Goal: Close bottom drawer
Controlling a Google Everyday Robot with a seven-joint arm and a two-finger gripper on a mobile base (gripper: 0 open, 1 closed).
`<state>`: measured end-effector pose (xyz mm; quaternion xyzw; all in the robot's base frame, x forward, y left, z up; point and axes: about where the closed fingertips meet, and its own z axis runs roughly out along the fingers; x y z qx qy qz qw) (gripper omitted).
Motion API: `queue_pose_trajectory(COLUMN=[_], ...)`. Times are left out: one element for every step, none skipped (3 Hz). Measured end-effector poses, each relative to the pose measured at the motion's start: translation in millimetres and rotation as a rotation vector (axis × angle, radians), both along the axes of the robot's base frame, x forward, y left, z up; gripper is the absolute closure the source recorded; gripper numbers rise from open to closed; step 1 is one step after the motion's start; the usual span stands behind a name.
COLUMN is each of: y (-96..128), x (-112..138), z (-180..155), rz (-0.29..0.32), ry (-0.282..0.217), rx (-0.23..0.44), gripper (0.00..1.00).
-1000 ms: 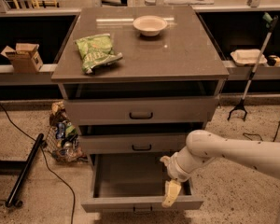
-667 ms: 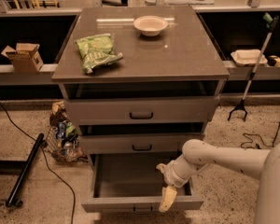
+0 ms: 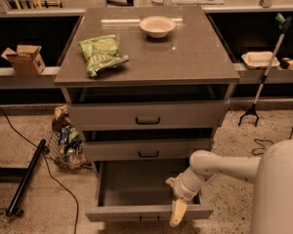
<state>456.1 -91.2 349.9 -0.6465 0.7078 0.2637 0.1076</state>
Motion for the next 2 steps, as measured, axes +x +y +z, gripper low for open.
queue_pose_trajectory(y=[-23.1,-42.1], x=[-15.1,-30.3], z=[-48.5,-81.6], rz=[0.005,-0.003], ry=[0.075,0.107], rx=[-0.013,-0.014], gripper=[0.00,0.13])
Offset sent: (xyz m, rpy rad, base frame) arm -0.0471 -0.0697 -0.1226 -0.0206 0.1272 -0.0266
